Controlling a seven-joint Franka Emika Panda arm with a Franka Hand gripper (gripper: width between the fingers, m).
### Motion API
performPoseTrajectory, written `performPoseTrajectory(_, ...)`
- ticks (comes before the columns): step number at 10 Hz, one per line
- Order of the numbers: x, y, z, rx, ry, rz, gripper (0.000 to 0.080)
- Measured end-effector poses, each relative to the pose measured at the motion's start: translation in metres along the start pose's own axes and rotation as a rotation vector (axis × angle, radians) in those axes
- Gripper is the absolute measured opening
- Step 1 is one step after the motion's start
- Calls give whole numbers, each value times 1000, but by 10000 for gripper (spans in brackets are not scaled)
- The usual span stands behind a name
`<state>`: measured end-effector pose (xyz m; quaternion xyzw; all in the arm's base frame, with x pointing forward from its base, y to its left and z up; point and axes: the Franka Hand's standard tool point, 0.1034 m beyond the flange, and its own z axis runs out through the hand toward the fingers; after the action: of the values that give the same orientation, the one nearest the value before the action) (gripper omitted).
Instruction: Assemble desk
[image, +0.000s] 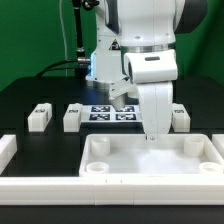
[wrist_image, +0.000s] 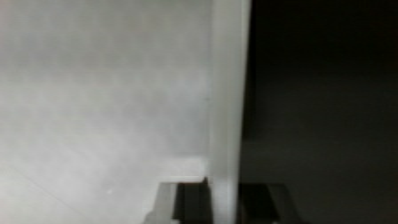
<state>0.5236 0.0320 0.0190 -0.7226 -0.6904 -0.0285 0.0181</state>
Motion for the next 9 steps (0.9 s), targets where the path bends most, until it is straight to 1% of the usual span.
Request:
performPoseTrajectory(1, 3, 0, 0, 16, -1, 9, 56)
performPoseTrajectory(3, 3, 0, 0, 17, -1, 10, 56)
performPoseTrajectory(4, 2, 0, 1, 18, -1, 11, 125)
performPoseTrajectory(5, 2, 0, 1, 18, -1, 11, 334)
performPoseTrajectory(7, 1, 0, 1, 19, -1, 12, 334)
performPoseTrajectory(8, 1, -1, 1, 19, -1, 13, 541)
performPoseTrajectory(9, 1, -1, 2, 20, -1, 13, 627)
